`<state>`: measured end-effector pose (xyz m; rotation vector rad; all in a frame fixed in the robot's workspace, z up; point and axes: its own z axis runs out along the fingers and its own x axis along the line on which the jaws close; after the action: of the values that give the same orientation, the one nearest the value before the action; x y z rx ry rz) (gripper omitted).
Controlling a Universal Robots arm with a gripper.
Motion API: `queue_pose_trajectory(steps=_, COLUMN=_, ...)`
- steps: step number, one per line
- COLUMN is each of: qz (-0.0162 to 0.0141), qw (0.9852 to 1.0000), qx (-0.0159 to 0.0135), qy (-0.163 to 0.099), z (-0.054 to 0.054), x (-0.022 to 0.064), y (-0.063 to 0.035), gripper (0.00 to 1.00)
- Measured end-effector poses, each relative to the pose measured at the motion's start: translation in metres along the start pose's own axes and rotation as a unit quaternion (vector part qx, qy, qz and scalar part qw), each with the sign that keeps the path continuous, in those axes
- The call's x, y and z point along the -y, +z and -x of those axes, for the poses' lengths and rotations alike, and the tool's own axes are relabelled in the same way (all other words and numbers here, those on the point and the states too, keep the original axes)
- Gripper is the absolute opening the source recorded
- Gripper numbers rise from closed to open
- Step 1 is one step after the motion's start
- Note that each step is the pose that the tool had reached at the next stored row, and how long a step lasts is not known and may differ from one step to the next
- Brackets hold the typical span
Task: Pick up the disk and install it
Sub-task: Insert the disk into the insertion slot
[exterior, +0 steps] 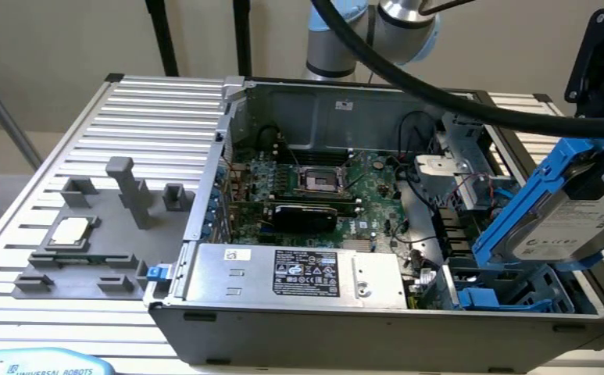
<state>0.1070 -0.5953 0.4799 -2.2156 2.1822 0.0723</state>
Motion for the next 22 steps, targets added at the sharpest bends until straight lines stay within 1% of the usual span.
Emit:
queue_pose_trajectory(steps=6, qz=0.0000, qw=1.0000, qx=-0.0021, qy=0.000, z=0.000, x=-0.0046, y=0.0109, gripper=0.33)
queue_pose_trajectory(steps=9, qz=0.0003, qw=1.0000, qx=-0.0028, qy=0.000, z=0.000, x=-0.0048, y=0.0151, gripper=0.33)
queue_pose_trajectory(steps=11, qz=0.0016, qw=1.0000, qx=-0.0032, qy=0.000, z=0.000, x=-0.0049, y=0.0170, gripper=0.33)
queue_pose_trajectory(steps=15, qz=0.0070, qw=1.0000, qx=-0.0045, qy=0.000, z=0.000, x=-0.0049, y=0.0200, gripper=0.33)
queue_pose_trajectory(steps=19, qz=0.0074, qw=1.0000, qx=-0.0050, qy=0.000, z=0.001, x=-0.0045, y=0.0209, gripper=0.33)
queue_pose_trajectory(steps=22, qz=0.0075, qw=1.0000, qx=-0.0054, qy=0.000, z=0.001, x=-0.0025, y=0.0220, gripper=0.33)
